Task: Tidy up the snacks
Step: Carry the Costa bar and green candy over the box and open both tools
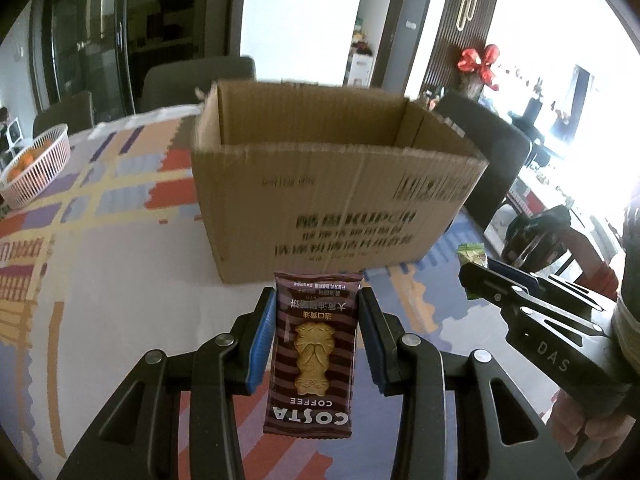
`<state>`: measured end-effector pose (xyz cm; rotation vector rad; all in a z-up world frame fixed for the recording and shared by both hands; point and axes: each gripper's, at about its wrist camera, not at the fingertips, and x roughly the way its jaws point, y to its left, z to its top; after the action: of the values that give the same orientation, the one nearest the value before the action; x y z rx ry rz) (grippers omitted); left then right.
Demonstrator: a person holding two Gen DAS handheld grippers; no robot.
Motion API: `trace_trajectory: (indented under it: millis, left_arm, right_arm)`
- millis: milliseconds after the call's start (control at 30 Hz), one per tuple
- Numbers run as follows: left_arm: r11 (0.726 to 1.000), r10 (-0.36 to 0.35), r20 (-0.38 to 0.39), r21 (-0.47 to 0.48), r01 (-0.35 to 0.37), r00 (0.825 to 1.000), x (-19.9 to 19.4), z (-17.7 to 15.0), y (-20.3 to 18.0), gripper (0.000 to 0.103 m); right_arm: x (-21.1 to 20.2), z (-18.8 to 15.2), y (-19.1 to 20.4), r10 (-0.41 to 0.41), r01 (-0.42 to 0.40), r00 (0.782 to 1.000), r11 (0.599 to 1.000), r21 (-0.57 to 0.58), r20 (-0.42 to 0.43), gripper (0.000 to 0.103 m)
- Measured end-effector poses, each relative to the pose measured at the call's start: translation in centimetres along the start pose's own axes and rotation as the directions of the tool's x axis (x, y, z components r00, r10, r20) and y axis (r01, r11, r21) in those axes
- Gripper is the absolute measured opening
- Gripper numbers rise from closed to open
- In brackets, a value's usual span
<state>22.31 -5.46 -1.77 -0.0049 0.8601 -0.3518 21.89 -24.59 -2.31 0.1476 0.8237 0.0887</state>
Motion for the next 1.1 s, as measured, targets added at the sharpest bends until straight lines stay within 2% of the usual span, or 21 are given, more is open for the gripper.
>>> trace_trajectory:
  millis: [567,867,1100]
  left_arm:
    - [1.0,0.001,0.179,0.029,-0.007,0.984,-5.1,5.1,-0.8,0.04]
    - [0.999,0.011,0.222,0.039,-0.02,0.975,-5.6,8.4,-0.6,0.04]
    - [0.999,0.001,0.222,0.044,-0.011,0.975,-5.2,11.1,-0.1,0.04]
  right_arm:
    - [-4.8,4.9,0.8,0.028,-0.021,0.981,0.999,-0.037,0.192,0.021]
    - [-6.2,8.2,1.7,0.032,-0.012,0.961,0.997,-0.073,0.274,0.021]
    - [-6.5,10.7,2.9,0.045,-0.009,0.954,0.993,-0.121,0.298,0.021]
